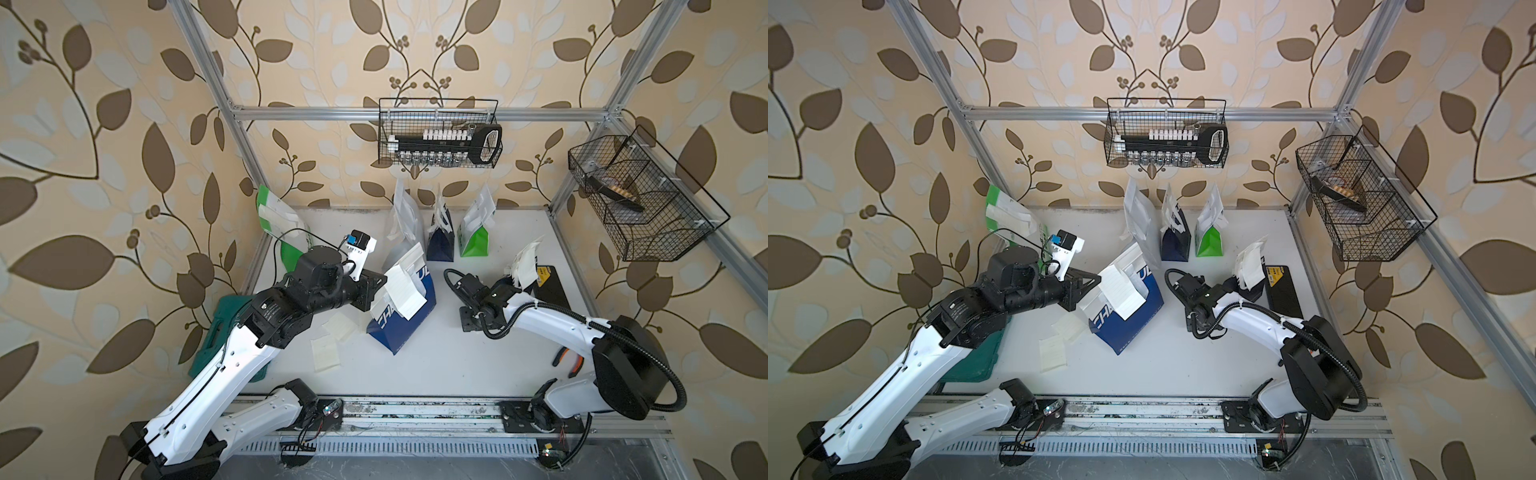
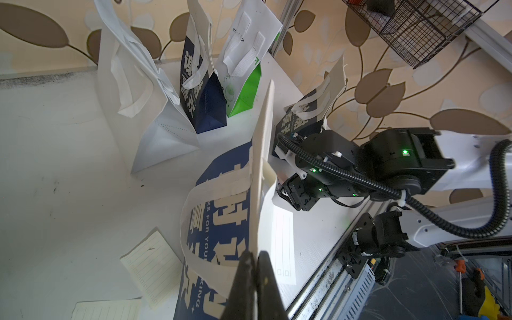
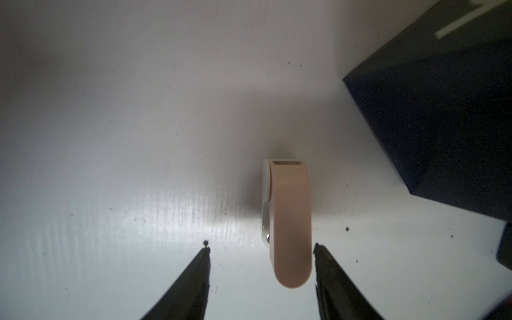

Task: Staple the receipts to the bags
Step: Pick up the stapler from the center of the board.

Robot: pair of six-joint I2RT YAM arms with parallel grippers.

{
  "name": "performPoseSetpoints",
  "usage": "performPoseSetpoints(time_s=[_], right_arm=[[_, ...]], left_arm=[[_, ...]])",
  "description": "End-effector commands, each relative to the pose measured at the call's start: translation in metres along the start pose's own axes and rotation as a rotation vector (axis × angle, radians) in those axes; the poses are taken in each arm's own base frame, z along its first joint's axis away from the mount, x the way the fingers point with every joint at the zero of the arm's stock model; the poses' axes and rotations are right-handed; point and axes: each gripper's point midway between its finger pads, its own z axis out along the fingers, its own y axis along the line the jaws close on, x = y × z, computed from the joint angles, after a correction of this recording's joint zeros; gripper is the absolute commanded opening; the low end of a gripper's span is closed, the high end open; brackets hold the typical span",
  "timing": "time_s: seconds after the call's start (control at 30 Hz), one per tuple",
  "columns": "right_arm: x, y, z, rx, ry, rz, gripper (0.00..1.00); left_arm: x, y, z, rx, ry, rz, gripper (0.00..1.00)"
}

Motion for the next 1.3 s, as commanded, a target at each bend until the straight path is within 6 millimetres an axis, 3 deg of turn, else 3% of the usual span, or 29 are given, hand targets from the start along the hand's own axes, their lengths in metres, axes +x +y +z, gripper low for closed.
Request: performPoseSetpoints(time_s=[0.0,0.27,0.43,0.67,0.8,0.87,0.97,1.1,1.27], right_arm=[[-0.016,-0.004,0.002,0.031,-0.026,-0.01,0.59],[-0.022,-0.003,0.029,0.038,0.044,-0.009,0.5],[-0.025,0.0,0.037,0.041,0.072,-0.018,0.4],[-0.027,0.001,0.038,0.043,0.075,-0.018,0.21],[-0.038,0.003,0.024,0.018,0.023,-0.014,0.09],[-0.052,0.007,0.004,-0.016,-0.053,-0.014,0.07],[-0.078,0.02,-0.047,-0.113,-0.216,-0.011,0.06],[-0.109,0.04,-0.136,-0.252,-0.456,-0.026,0.05],[-0.128,0.064,-0.247,-0.438,-0.713,-0.031,0.05]], left_arm=[[-0.005,-0.003,-0.011,-0.001,-0.03,0.028,0.0],[0.0,-0.005,-0.009,0.019,-0.02,0.035,0.0],[0.001,-0.004,-0.008,0.015,-0.018,0.04,0.0],[0.001,-0.003,-0.007,0.009,-0.014,0.041,0.0],[0.003,-0.001,-0.005,0.003,-0.011,0.034,0.0],[0.004,-0.001,-0.005,0.003,-0.017,0.029,0.0],[0.003,-0.001,-0.004,0.013,-0.035,0.0,0.0],[0.0,-0.005,0.002,0.047,-0.051,-0.057,0.0],[0.001,-0.007,0.013,0.076,-0.055,-0.125,0.0]])
